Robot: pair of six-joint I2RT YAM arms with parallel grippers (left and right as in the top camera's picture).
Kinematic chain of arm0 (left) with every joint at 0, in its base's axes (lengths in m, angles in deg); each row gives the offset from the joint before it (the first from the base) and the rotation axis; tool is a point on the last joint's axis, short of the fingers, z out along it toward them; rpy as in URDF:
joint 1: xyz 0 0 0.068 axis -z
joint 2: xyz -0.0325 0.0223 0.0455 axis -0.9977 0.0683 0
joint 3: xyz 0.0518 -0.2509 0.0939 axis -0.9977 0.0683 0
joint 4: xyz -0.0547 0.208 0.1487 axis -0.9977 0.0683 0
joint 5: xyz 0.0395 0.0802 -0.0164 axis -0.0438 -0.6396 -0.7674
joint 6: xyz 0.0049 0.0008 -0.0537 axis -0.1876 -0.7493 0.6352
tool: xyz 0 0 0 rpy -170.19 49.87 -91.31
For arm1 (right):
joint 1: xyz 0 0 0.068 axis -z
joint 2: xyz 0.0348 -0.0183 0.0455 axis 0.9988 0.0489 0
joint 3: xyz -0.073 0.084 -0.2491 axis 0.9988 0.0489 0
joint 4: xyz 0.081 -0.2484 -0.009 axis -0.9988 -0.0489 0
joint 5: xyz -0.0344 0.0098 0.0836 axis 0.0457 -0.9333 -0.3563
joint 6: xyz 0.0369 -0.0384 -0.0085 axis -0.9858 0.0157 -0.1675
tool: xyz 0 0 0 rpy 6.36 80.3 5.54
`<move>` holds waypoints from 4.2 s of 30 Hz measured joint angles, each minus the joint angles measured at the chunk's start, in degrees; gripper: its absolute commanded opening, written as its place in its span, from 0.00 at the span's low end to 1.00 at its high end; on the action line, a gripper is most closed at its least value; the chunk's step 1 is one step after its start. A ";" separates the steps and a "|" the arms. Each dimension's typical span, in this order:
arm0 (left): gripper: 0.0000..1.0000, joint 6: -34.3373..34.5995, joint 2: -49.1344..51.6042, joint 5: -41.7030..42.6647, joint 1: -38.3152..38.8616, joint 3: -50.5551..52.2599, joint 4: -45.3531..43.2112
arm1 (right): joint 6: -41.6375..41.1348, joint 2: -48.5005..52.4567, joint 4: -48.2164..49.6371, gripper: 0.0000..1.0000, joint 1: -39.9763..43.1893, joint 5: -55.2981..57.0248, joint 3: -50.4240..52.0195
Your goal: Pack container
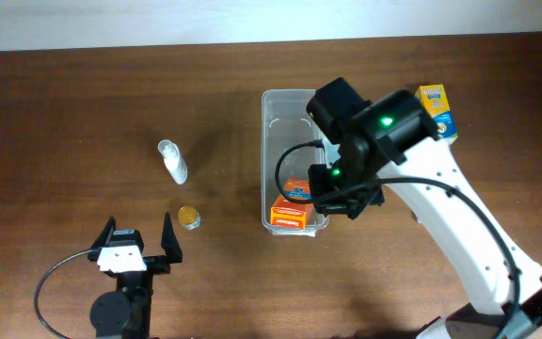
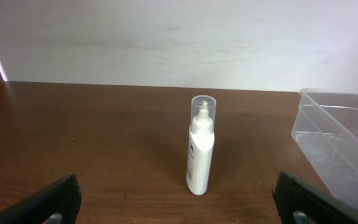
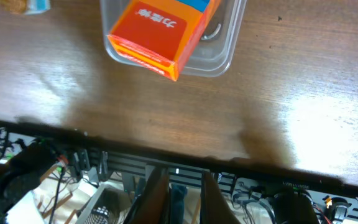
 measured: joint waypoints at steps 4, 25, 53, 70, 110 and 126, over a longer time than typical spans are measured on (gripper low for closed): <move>0.99 0.00 0.00 -0.02 0.00 0.00 0.00 | 0.28 0.57 4.46 0.14 -0.02 -0.87 2.54; 0.99 0.00 0.00 0.00 0.00 0.00 0.00 | 0.85 4.46 13.66 0.09 -2.23 -7.43 12.52; 0.99 0.00 0.00 -0.02 0.00 0.00 0.00 | 4.31 14.14 15.23 0.13 -2.38 -5.60 12.52; 1.00 0.00 0.00 0.00 -0.02 0.00 -0.02 | 5.01 14.75 13.94 0.28 -2.21 -0.61 12.17; 0.99 0.00 0.00 -0.02 0.00 0.00 0.00 | 18.73 15.15 22.86 0.83 42.38 14.49 -15.34; 0.99 0.00 0.00 -0.02 0.00 0.00 0.00 | 30.75 32.89 39.04 0.98 43.87 13.07 -15.34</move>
